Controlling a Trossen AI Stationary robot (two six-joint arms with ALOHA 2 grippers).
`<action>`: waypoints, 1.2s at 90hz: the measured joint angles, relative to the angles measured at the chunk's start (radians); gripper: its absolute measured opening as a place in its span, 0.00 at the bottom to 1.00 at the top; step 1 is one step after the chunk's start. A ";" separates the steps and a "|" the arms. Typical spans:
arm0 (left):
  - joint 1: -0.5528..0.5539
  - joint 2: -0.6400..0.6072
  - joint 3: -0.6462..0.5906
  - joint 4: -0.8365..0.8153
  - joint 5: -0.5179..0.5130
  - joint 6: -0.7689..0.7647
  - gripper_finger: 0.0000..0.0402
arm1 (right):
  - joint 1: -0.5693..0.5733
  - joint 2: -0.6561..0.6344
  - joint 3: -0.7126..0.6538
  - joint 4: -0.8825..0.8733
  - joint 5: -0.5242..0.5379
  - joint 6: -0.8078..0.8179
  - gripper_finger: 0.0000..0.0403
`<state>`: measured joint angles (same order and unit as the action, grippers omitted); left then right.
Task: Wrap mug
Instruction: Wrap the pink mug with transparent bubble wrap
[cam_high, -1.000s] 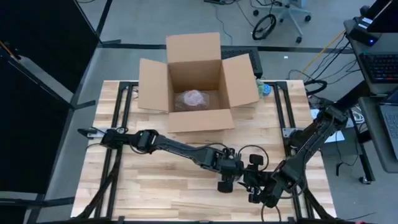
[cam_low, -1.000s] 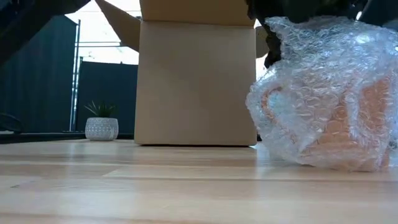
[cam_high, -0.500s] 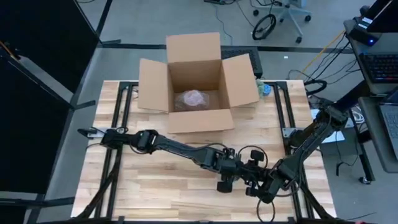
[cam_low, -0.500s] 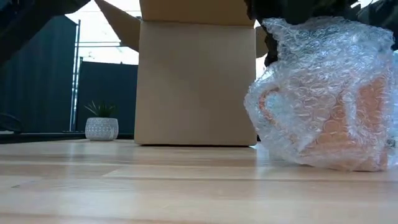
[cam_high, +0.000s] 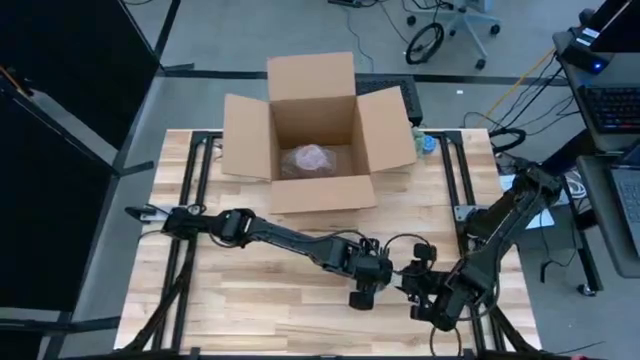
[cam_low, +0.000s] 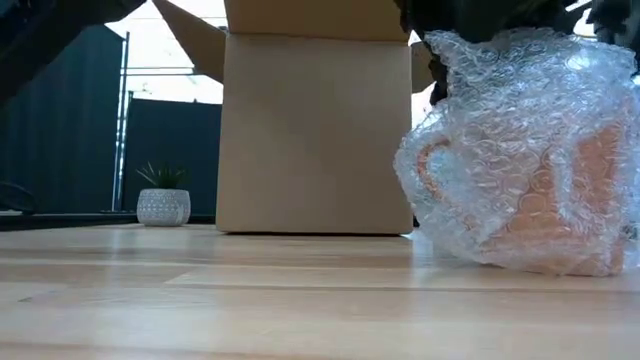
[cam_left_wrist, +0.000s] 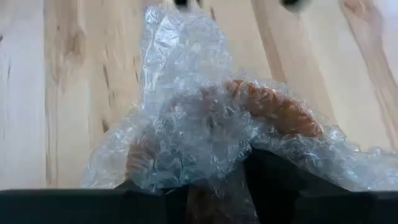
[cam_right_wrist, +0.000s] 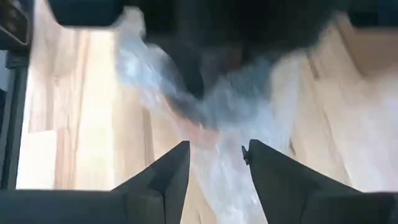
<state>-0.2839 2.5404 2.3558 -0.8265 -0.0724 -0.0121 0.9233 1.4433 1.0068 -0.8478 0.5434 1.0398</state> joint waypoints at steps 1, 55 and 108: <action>-0.001 0.000 0.000 0.000 0.001 0.001 0.33 | 0.003 0.001 -0.004 0.000 -0.009 0.013 0.37; -0.015 0.000 0.000 0.007 0.016 0.029 0.33 | 0.011 0.034 -0.319 0.222 0.100 0.251 0.37; -0.011 0.000 0.000 0.010 0.019 0.019 0.33 | -0.036 -0.036 -0.068 0.000 -0.042 -0.095 0.37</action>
<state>-0.2951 2.5408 2.3558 -0.8162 -0.0532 0.0071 0.8874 1.4078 0.9385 -0.8475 0.5019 0.9444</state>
